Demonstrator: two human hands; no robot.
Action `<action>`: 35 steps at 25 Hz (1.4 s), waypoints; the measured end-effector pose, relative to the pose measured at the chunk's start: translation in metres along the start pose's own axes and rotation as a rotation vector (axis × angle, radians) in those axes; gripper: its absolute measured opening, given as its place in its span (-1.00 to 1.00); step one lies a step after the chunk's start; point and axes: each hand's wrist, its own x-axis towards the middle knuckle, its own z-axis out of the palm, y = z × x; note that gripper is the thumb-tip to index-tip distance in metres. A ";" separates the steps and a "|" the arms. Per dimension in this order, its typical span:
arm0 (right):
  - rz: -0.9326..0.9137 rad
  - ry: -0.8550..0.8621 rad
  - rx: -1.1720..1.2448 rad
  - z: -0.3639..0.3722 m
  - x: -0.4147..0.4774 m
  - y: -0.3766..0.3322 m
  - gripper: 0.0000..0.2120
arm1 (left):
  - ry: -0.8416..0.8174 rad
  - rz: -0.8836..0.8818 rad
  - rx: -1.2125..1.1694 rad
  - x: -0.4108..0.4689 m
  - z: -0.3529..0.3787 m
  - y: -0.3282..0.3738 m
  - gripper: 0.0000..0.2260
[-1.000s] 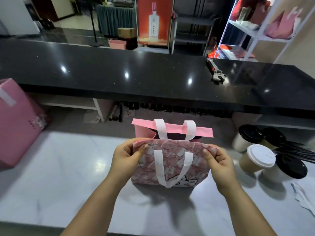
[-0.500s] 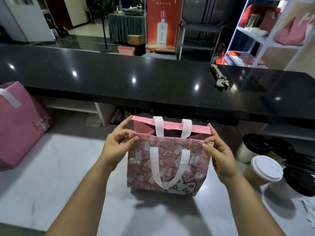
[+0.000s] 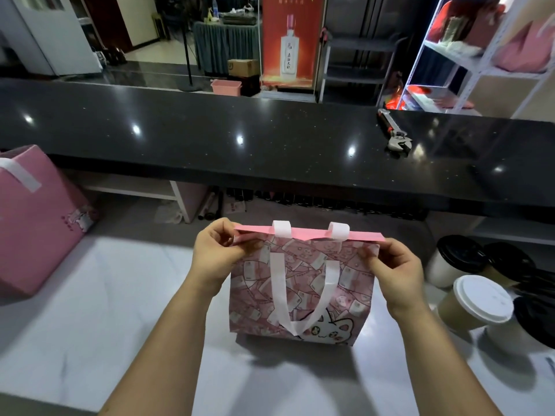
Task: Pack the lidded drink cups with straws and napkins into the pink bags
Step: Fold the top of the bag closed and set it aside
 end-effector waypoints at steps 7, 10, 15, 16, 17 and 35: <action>-0.238 -0.159 -0.293 -0.006 0.001 -0.018 -0.40 | -0.084 0.039 0.067 -0.003 0.001 0.007 -0.69; -0.483 -0.244 -0.646 -0.008 0.012 -0.036 -0.55 | -0.080 0.050 0.115 -0.004 0.003 0.009 -0.77; -0.510 -0.331 -0.962 0.007 0.013 -0.073 -0.71 | -0.039 0.064 0.169 -0.010 0.007 0.010 -0.77; -0.435 -0.365 -0.946 0.008 0.013 -0.078 -0.68 | -0.035 0.067 0.174 -0.012 0.008 0.011 -0.77; -0.352 -0.430 -0.907 0.008 0.015 -0.083 -0.62 | -0.033 0.063 0.178 -0.013 0.008 0.011 -0.76; 0.065 -0.725 -0.436 0.012 0.072 -0.115 -0.77 | -0.006 0.043 0.247 -0.017 0.011 0.012 -0.73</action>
